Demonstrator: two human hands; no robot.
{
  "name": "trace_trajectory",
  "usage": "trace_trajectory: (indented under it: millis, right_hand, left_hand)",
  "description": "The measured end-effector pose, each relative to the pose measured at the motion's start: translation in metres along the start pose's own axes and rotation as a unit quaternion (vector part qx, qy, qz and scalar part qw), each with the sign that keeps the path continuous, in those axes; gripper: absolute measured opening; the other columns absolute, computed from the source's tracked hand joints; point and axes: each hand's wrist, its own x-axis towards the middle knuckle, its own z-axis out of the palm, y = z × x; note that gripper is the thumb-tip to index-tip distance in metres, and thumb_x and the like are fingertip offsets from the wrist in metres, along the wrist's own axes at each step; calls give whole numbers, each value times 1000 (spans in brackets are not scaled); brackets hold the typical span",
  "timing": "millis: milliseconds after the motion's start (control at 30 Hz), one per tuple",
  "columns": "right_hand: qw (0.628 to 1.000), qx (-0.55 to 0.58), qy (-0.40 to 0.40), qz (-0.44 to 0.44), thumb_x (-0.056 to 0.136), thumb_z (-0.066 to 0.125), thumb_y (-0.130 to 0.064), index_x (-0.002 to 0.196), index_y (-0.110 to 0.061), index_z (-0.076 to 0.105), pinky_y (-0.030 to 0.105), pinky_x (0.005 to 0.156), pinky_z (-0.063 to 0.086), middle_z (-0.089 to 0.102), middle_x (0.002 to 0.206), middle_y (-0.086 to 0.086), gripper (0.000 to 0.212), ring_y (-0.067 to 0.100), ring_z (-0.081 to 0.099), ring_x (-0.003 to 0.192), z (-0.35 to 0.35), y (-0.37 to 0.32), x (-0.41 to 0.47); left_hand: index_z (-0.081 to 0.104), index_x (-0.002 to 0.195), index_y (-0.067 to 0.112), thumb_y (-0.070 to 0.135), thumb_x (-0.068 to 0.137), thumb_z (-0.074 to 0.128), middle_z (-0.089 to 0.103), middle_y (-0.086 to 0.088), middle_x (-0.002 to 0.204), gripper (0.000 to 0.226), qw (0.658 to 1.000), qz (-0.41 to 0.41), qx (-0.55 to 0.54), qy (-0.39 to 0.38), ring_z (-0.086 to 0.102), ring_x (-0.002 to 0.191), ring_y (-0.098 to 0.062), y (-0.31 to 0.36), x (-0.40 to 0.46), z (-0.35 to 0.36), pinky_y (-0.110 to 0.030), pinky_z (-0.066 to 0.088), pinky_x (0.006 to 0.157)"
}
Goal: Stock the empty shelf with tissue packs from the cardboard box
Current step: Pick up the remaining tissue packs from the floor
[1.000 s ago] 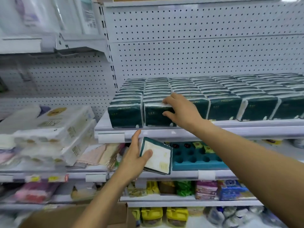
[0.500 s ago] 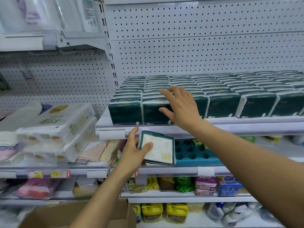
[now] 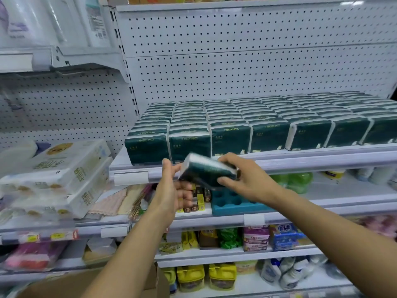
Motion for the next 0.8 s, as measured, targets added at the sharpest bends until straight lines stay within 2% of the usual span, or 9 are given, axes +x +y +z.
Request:
trace_trajectory:
  millis: [100,233,333,400,467,633,700,733,800]
  right_hand:
    - [937,300,-32,176,90,67,-16,105,-13,66,30,61,53,71,89,1,16,18,64,77,-2,1,0]
    - [881,406,-36,238,91,64,-13,111,1,64,30,63,56,69,94,18,24,24,64,78,0,8,-5]
    - [854,459,-19,244,90,65,-10,117,4,58,37,76,60,67,108,26,31,31,67,89,3,9,-9]
    - [856,457,-21,239,89,66,-9,116,2,57,39,78,60,69,108,24,30,31,69,91,3,8,-11]
    - [883,409,-13,228,89,67,-8,112,-1,58,40,80,59,72,104,18,26,28,71,90,0,6,-13]
    - [926,327,21,188,90,68,-15,106,-13,62,37,69,57,75,95,4,17,23,72,85,-21,10,-17]
    - [947,276,65,153,88,70,-14,105,-17,62,37,74,58,75,96,1,20,20,71,87,-36,15,-14]
    - [959,232,96,131,86,71,-14,105,-18,61,32,78,56,74,96,-2,21,14,70,88,-47,21,-11]
    - [980,116,135,93,84,74,-17,104,-21,59,19,80,48,68,96,-10,25,5,63,89,-69,31,-2]
  left_hand:
    - [63,113,22,74,91,23,40,1,61,69,998,1,56,22,38,52,-12,-3,4,0,-27,33,46]
    - [65,105,20,65,94,40,55,3,74,52,996,9,84,18,50,69,-13,1,-3,12,-30,41,57]
    - [58,118,19,47,85,69,69,-1,111,45,997,22,66,-18,67,99,-19,-2,-3,21,-43,55,86]
    - [51,122,15,21,87,73,67,-6,120,42,999,12,42,-20,69,103,-22,-3,-2,30,-46,55,92]
    - [48,122,17,11,90,68,67,-4,119,39,997,29,66,-16,68,104,-22,-3,2,36,-49,54,94]
    - [47,116,26,30,90,69,64,5,114,34,980,75,180,-40,65,104,-15,2,4,48,-44,54,93]
    - [42,118,28,43,93,61,57,6,110,35,937,168,304,32,58,99,-10,3,4,51,-37,52,87]
    - [41,121,29,42,94,59,52,6,110,35,897,244,357,87,53,98,-10,7,6,52,-33,48,85]
    - [45,128,24,34,94,59,49,5,115,38,774,390,472,160,47,105,-12,19,17,48,-31,41,88]
